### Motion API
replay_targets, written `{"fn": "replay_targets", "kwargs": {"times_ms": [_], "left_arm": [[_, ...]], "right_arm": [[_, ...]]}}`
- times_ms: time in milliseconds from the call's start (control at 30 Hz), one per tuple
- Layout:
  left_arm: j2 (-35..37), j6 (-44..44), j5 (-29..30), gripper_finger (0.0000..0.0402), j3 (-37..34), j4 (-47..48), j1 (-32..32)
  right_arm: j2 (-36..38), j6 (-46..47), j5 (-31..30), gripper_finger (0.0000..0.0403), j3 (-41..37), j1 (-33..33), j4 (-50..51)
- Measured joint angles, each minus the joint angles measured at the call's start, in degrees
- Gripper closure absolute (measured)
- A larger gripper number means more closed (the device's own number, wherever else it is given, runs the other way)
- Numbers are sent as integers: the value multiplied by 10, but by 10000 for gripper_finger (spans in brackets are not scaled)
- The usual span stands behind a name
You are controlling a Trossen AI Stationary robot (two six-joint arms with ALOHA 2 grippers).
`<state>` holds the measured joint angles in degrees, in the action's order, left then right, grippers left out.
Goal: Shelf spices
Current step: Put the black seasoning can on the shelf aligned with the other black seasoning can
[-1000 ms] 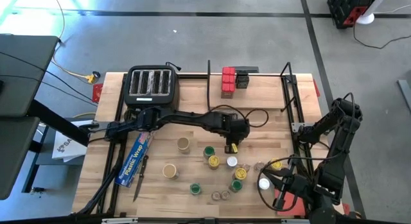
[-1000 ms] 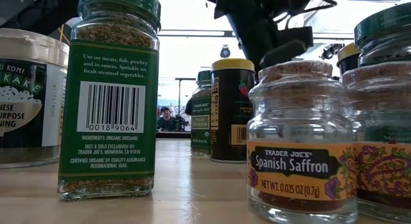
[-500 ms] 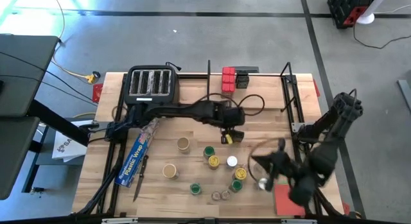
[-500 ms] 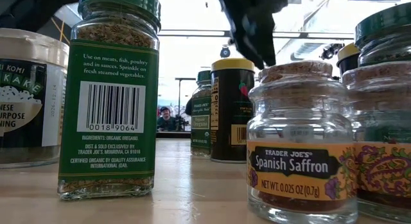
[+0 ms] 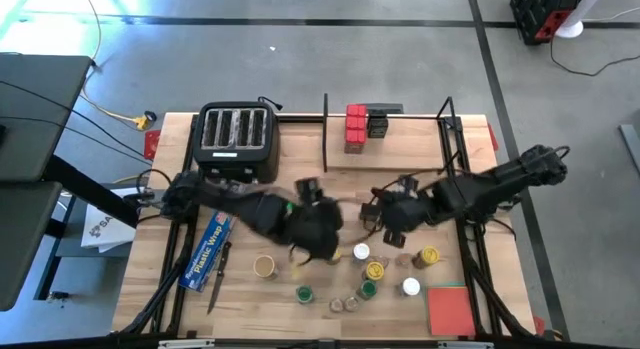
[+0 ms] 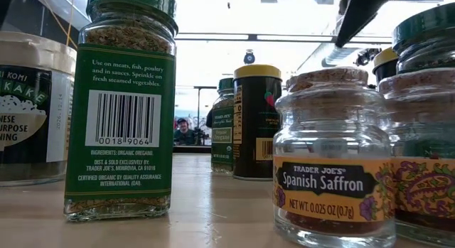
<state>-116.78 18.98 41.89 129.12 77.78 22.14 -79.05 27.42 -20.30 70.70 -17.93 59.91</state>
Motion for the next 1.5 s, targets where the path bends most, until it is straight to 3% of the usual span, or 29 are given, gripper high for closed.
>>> {"fn": "replay_targets", "kwargs": {"times_ms": [133,267,433,633,1200,1333,1500], "left_arm": [[-2,149,56,133,-1,82,60],[-4,272,109,133,-28,106,119],[-4,402,153,133,-84,111,163],[-4,509,149,133,-142,111,178],[-5,525,135,133,-164,109,172],[-5,524,139,133,-163,111,172],[-5,519,140,133,-163,111,171]], "right_arm": [[0,-73,36,220,-21,54,-33],[-5,-161,88,179,-68,95,-108],[-4,-184,96,167,-113,125,-159],[-15,-185,103,166,-156,128,-209],[-95,-201,117,175,-159,138,-239],[-95,-200,118,212,-159,138,-227],[-94,-209,118,288,-155,138,-220]]}}
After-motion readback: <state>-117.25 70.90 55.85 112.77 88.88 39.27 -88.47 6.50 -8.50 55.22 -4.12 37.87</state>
